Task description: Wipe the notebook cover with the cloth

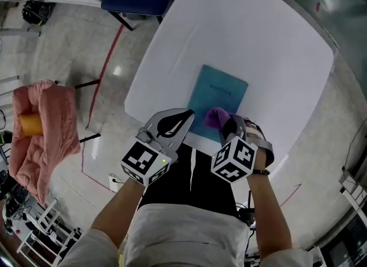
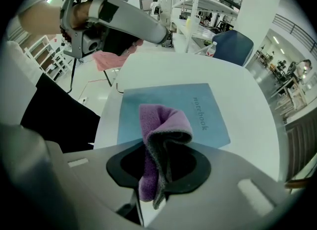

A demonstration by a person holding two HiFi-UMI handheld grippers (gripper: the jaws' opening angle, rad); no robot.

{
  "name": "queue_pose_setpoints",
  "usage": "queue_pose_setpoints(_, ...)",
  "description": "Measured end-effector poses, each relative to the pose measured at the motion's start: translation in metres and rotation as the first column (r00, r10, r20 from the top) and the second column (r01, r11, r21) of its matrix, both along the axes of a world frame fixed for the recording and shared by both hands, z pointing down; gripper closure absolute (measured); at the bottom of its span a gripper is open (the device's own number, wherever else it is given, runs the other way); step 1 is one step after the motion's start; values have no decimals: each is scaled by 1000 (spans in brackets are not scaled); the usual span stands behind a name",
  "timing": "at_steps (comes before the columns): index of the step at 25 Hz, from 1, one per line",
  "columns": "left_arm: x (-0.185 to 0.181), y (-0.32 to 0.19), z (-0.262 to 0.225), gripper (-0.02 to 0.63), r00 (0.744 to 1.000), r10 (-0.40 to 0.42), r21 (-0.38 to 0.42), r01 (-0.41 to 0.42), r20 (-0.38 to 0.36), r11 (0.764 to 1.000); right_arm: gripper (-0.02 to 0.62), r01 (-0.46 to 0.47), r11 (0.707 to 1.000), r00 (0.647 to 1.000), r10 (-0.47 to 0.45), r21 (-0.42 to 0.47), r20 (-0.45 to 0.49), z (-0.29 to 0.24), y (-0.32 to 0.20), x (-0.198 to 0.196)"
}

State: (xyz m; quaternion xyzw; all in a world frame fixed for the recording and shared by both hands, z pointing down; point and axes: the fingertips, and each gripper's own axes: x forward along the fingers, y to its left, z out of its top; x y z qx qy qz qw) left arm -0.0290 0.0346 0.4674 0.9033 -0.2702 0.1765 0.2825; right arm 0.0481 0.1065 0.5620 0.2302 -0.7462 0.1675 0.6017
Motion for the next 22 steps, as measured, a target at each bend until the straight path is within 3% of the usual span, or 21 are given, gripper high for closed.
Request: queue_pose_setpoints(22, 8, 1, 0, 606, 999, 32, -5, -32, -5, 999, 488, 44, 985, 997, -32, -165, 74, 0, 51, -29)
